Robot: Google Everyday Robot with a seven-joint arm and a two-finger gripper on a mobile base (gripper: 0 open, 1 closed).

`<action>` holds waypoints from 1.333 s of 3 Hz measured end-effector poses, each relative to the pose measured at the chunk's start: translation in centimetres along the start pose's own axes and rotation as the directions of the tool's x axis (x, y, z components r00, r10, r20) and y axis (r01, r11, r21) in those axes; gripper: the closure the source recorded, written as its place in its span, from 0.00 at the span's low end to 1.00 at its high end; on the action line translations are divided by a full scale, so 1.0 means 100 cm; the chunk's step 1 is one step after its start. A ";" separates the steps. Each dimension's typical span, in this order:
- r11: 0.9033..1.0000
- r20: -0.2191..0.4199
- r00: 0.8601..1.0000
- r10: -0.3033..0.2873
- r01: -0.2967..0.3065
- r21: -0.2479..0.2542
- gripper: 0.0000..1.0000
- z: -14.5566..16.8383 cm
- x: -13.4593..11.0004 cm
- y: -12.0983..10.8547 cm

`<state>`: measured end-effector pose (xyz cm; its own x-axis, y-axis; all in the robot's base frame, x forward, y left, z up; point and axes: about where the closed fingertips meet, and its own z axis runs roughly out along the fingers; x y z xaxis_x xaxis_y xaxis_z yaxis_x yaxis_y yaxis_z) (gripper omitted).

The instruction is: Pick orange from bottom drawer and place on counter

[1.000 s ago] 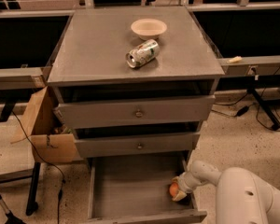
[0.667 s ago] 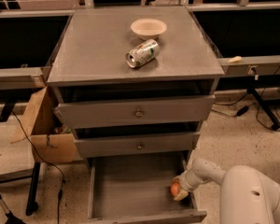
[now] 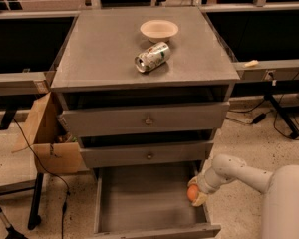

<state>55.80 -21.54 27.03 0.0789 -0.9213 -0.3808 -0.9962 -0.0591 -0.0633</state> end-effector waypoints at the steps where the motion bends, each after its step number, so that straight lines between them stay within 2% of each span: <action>1: 0.999 0.017 0.999 -0.041 0.041 0.012 1.00 -0.075 -0.022 -0.008; 3: 0.988 0.092 0.984 -0.156 0.154 0.022 1.00 -0.223 -0.088 0.002; 4: 0.977 0.112 0.971 -0.212 0.206 0.060 1.00 -0.306 -0.131 0.003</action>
Offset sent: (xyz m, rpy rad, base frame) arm -0.0088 -0.0121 0.2729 0.1167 -0.0801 0.1780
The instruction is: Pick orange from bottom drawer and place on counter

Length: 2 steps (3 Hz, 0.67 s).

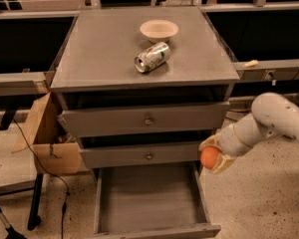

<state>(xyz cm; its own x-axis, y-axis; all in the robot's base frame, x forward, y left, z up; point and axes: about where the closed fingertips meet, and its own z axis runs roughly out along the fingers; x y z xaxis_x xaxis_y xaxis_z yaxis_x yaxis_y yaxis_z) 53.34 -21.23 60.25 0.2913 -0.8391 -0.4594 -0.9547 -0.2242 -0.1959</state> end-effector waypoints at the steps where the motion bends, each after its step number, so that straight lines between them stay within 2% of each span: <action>1: 0.998 0.026 0.999 -0.032 0.031 0.056 1.00 -0.080 -0.052 -0.030; 2: 0.998 0.026 0.999 -0.032 0.031 0.056 1.00 -0.080 -0.052 -0.030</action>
Offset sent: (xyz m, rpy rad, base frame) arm 0.0067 0.0102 0.0831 0.0344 -0.0458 0.0058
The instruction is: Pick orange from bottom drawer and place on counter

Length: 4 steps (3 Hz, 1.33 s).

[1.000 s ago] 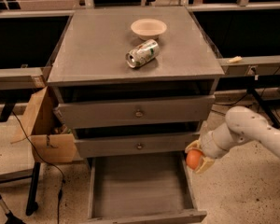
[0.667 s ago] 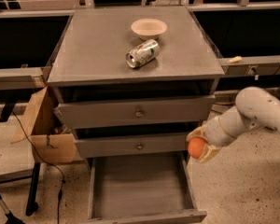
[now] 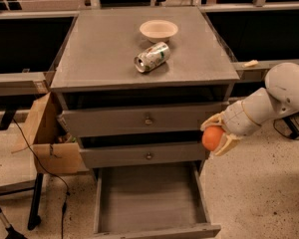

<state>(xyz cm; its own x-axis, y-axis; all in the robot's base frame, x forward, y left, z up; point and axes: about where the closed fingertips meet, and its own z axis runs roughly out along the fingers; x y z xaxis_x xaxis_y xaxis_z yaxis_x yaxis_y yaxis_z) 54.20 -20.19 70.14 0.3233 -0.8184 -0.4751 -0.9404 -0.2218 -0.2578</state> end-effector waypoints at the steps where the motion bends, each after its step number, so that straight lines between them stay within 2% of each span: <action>1: 0.998 0.047 0.999 0.010 -0.013 0.057 1.00 -0.010 0.007 -0.019; 2: 0.993 0.118 0.993 -0.028 0.014 0.116 1.00 -0.034 0.001 -0.057; 3: 0.984 0.151 0.986 -0.076 0.050 0.172 1.00 -0.073 -0.013 -0.100; 4: 0.956 0.131 0.983 -0.126 0.086 0.279 1.00 -0.133 -0.027 -0.126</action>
Offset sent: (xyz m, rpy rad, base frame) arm 0.1402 -0.0276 0.1767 0.2772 -0.3014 -0.0096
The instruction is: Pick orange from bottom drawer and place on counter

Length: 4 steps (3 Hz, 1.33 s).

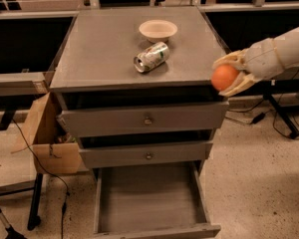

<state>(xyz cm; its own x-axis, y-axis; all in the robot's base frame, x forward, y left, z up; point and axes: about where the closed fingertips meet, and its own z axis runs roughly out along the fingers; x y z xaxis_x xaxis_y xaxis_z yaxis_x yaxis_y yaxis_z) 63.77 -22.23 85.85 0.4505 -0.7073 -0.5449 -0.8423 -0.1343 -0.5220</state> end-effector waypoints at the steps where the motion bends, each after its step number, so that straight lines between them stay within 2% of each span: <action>1: 0.997 -0.005 0.999 -0.031 0.032 0.068 1.00 -0.033 -0.015 -0.027; 2: 0.994 0.017 0.999 -0.042 0.040 0.106 1.00 -0.038 -0.024 -0.057; 3: 0.987 0.055 0.998 -0.026 0.017 0.160 1.00 -0.026 -0.026 -0.080; 4: 0.979 0.067 0.998 -0.014 0.000 0.203 1.00 -0.008 -0.029 -0.097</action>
Offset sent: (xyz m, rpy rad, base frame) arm 0.0600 -0.0011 0.1060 0.0932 -0.1434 -0.0254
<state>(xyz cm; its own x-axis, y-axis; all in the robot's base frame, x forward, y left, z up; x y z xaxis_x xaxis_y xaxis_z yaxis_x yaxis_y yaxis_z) 70.39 -19.40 93.02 0.4812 -0.6572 -0.5802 -0.7644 0.0095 -0.6447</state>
